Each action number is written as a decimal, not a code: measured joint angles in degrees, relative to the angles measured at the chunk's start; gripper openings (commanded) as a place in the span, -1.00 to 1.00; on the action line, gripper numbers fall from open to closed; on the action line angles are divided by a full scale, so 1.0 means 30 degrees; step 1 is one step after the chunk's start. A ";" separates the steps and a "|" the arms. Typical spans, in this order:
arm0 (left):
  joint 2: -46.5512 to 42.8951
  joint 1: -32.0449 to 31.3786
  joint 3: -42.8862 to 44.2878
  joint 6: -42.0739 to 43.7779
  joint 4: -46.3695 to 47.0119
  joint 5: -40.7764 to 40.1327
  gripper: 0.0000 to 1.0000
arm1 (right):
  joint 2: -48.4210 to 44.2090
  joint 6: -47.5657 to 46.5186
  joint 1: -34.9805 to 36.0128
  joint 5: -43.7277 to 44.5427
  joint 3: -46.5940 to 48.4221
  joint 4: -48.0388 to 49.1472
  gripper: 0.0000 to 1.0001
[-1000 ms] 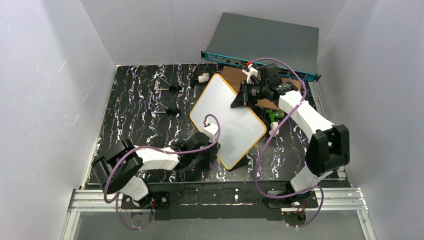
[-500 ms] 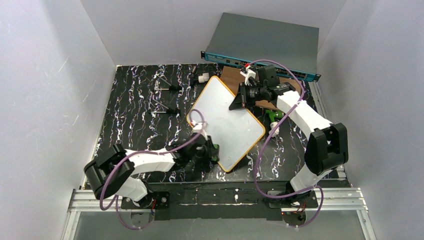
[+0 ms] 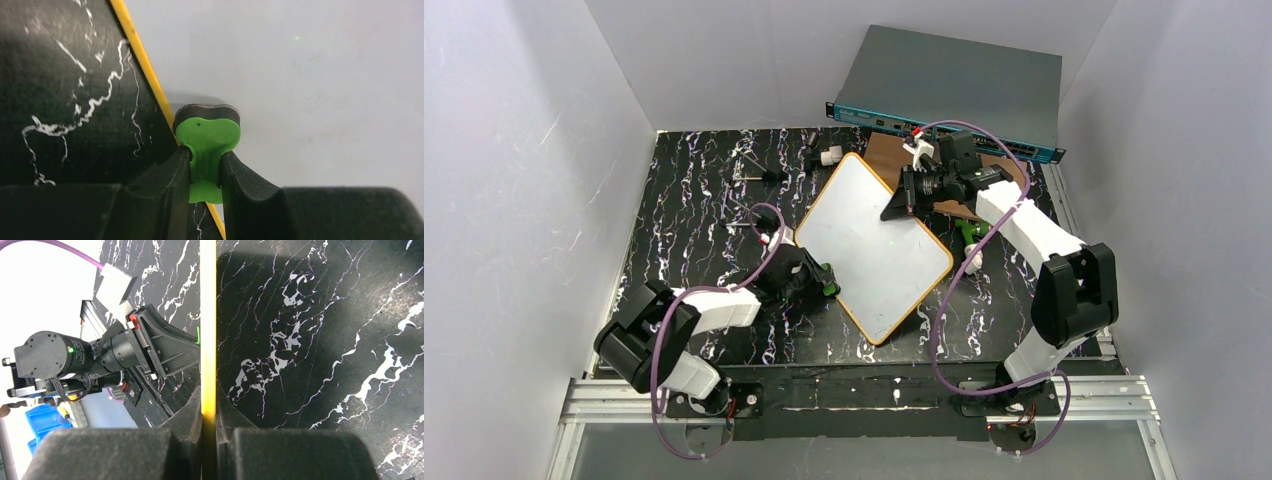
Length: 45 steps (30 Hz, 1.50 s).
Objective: Erase the whiteboard
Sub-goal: Erase the whiteboard at the center of the board.
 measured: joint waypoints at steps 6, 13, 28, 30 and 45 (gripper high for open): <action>-0.0044 -0.1362 0.0087 -0.1953 -0.1333 0.0364 -1.00 | 0.0044 0.0007 -0.0087 0.0022 0.0058 0.0102 -0.97; 0.0831 -0.4182 0.1202 -0.4175 -0.2339 0.0372 -1.00 | 0.0335 -0.0459 -0.0415 -0.0226 0.0546 -0.0226 -0.97; 0.3446 -0.9020 0.4546 -0.9908 -0.4641 0.1807 -1.00 | 0.0335 -0.1698 -0.0787 -0.1071 0.0874 -0.1326 -0.97; 0.3096 -0.8765 0.3774 -1.0185 -0.3789 0.1967 -1.00 | 0.0335 -0.1639 -0.0787 -0.1064 0.0772 -0.1188 -0.97; -0.1326 0.2834 0.0073 -0.6207 -0.3614 0.0874 -1.00 | 0.0342 0.0823 0.0335 -0.0153 -0.0262 0.0911 -0.97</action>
